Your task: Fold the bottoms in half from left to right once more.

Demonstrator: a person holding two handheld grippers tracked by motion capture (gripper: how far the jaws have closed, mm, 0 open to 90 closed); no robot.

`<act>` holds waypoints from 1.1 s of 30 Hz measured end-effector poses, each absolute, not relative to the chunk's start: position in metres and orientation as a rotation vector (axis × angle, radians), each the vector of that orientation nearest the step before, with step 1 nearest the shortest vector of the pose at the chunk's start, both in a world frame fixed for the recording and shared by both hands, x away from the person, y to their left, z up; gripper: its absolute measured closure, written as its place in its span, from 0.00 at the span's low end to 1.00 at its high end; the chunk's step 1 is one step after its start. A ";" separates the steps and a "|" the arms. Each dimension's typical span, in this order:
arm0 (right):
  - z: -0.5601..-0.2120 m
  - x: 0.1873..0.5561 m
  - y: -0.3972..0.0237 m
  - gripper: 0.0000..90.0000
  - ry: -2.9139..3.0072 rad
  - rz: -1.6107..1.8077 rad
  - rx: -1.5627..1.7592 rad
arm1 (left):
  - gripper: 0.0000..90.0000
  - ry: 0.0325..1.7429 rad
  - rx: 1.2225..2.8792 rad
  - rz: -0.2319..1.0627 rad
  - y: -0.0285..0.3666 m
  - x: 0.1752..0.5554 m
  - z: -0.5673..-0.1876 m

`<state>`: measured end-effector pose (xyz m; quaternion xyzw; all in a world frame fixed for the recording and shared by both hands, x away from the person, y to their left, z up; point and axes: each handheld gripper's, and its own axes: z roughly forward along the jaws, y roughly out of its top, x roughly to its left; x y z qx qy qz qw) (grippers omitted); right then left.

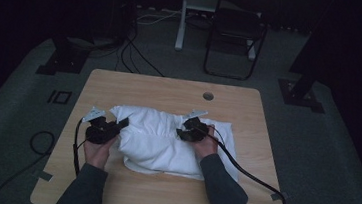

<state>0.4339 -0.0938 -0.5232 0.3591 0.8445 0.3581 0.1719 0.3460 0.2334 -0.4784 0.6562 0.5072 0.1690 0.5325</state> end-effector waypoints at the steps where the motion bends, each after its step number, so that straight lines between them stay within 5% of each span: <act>1: -0.517 0.425 -0.099 0.61 2.385 1.067 1.000 | 0.91 1.209 1.564 0.405 0.234 0.346 -0.477; 8: -0.524 0.367 -0.101 0.63 2.506 1.085 0.784 | 0.91 1.197 1.554 0.408 0.230 0.349 -0.468; 12: -0.548 0.374 -0.089 0.66 2.542 1.123 0.827 | 0.92 1.143 1.564 0.438 0.215 0.348 -0.450; 24: -0.546 0.379 -0.057 0.63 2.562 1.162 0.785 | 0.93 1.006 1.611 0.434 0.173 0.352 -0.428; 29: -0.517 0.368 -0.108 0.57 2.392 1.182 0.805 | 0.93 0.998 1.622 0.425 0.169 0.352 -0.431; 33: -0.533 0.380 -0.127 0.56 2.418 1.062 0.936 | 0.93 0.983 1.628 0.412 0.161 0.351 -0.432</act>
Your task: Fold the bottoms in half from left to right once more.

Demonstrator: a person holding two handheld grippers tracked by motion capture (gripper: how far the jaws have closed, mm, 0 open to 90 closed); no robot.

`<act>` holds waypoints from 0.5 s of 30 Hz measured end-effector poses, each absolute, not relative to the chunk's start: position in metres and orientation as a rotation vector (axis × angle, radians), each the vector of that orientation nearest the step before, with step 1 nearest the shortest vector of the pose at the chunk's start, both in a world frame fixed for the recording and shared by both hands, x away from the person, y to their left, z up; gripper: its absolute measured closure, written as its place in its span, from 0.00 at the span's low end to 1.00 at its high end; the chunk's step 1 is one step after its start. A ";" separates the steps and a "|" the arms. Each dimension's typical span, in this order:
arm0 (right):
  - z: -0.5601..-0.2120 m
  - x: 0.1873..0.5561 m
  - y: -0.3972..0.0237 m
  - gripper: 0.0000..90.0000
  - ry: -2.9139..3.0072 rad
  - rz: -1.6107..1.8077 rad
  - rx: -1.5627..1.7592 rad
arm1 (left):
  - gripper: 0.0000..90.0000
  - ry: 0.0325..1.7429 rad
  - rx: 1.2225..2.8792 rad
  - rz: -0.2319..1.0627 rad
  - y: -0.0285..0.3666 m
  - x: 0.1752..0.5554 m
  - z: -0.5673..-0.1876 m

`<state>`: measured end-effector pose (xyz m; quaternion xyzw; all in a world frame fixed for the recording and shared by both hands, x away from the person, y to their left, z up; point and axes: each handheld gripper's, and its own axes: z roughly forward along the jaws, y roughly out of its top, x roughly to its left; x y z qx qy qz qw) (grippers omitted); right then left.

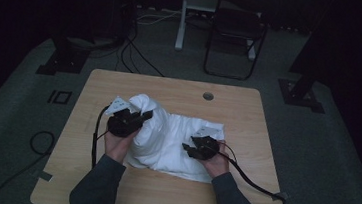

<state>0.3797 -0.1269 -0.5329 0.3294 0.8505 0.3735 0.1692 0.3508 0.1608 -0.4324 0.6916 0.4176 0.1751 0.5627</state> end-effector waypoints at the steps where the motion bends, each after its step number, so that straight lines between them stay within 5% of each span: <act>1: -0.540 0.382 -0.125 0.56 2.434 1.043 0.944 | 0.93 0.978 1.632 0.411 0.158 0.350 -0.433; 9: -0.558 0.390 -0.089 0.62 2.455 1.113 0.939 | 0.93 0.943 1.683 0.386 0.136 0.351 -0.438; 15: -0.544 0.383 -0.086 0.56 2.473 1.162 0.852 | 0.93 0.932 1.717 0.372 0.130 0.349 -0.445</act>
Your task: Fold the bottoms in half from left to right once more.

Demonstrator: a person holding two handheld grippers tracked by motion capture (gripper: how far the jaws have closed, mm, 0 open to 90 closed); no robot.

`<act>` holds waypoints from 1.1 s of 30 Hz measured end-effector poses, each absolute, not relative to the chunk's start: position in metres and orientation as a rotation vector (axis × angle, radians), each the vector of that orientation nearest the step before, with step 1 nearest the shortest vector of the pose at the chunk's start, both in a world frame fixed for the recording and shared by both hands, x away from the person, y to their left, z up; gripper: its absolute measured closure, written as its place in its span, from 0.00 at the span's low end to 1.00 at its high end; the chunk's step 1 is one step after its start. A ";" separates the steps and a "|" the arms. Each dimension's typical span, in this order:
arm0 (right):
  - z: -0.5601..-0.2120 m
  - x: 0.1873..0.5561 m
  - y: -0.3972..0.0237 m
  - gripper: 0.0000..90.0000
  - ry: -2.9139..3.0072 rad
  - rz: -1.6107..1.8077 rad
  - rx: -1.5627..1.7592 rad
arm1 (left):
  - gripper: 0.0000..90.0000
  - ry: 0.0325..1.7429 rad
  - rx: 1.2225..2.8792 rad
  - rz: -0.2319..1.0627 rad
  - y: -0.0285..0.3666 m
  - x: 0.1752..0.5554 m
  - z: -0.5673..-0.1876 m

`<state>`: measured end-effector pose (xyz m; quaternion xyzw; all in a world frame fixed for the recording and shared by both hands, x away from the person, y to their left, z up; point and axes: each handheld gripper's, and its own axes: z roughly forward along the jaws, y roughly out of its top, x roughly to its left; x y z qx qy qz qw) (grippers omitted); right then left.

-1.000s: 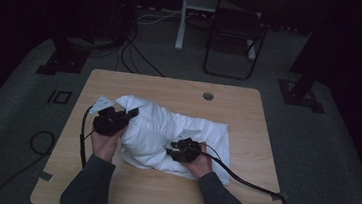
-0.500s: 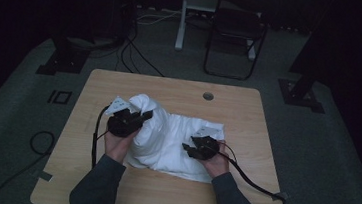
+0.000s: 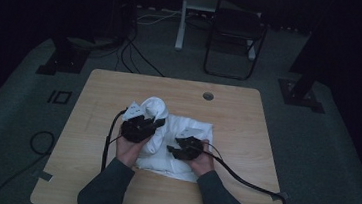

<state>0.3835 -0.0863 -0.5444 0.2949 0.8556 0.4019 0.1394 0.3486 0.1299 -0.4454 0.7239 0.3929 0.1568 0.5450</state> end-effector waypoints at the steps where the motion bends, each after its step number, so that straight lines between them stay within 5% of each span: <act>1: -0.539 0.382 -0.100 0.56 2.431 1.167 0.882 | 0.93 0.933 1.717 0.361 0.129 0.349 -0.447; 7: -0.541 0.384 -0.141 0.58 2.372 1.021 1.033 | 0.93 0.898 1.757 0.330 0.107 0.347 -0.451; 15: -0.560 0.392 -0.131 0.64 2.418 1.076 1.050 | 0.93 0.857 1.785 0.259 0.065 0.350 -0.455; 27: -0.531 0.386 -0.217 0.52 2.244 1.344 1.182 | 0.93 0.917 1.952 0.155 0.015 0.366 -0.545; 33: -0.514 0.382 -0.205 0.43 2.276 1.466 1.074 | 0.93 0.913 1.988 0.194 0.006 0.364 -0.549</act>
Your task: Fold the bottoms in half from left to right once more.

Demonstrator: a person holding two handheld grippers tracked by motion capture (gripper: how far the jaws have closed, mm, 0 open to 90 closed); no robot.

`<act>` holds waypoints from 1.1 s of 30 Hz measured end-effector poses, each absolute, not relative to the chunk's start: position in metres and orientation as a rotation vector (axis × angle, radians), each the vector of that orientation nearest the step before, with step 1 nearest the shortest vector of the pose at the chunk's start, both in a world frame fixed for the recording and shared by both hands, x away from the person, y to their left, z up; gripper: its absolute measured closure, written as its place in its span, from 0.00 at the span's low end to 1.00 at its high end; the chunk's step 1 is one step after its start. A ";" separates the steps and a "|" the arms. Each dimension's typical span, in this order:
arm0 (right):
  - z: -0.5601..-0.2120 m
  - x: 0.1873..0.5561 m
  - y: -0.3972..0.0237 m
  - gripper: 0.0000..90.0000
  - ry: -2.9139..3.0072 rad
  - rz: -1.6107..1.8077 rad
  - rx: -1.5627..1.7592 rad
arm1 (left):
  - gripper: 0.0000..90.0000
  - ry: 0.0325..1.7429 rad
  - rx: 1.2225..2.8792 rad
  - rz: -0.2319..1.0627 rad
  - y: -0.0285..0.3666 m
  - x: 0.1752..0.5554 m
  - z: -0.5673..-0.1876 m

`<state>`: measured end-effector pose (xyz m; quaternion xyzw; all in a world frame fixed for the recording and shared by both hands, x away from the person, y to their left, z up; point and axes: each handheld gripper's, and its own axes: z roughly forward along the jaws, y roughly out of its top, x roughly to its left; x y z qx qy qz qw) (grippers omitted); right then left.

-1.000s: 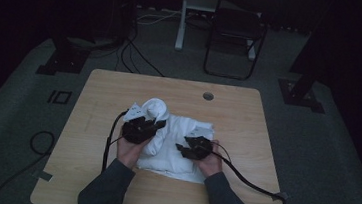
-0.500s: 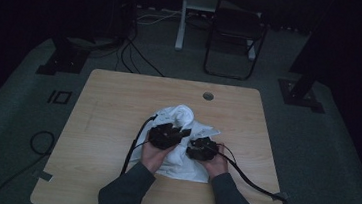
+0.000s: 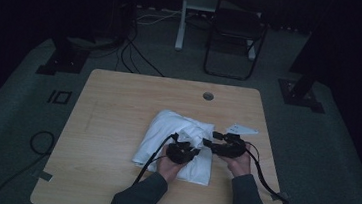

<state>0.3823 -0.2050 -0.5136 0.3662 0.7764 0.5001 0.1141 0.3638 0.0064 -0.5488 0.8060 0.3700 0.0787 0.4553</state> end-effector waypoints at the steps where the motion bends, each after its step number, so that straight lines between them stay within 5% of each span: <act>1: -0.514 0.385 -0.201 0.43 2.281 1.470 1.075 | 0.92 0.909 1.991 0.197 0.006 0.363 -0.549; 3: -0.517 0.392 -0.192 0.52 2.300 1.454 1.083 | 0.91 0.912 1.992 0.195 0.007 0.362 -0.547; 5: -0.520 0.399 -0.187 0.78 2.323 1.429 1.096 | 0.84 0.907 1.988 0.183 0.009 0.360 -0.543; 7: -0.522 0.405 -0.184 0.93 2.329 1.395 1.104 | 0.73 0.892 1.996 0.183 0.010 0.354 -0.533; 13: -0.526 0.412 -0.189 0.94 2.308 1.369 1.157 | 0.62 0.798 1.932 0.209 0.028 0.331 -0.480; 19: -0.530 0.414 -0.192 0.94 2.308 1.355 1.172 | 0.61 0.851 1.815 0.475 0.101 0.342 -0.419; 23: -0.531 0.417 -0.192 0.94 2.307 1.352 1.181 | 0.62 0.956 1.837 0.561 0.128 0.366 -0.430; 27: -0.535 0.421 -0.192 0.93 2.309 1.332 1.204 | 0.66 1.075 1.892 0.448 0.150 0.393 -0.477; 33: -0.538 0.424 -0.192 0.92 2.309 1.309 1.221 | 0.72 0.995 1.957 0.361 0.131 0.383 -0.505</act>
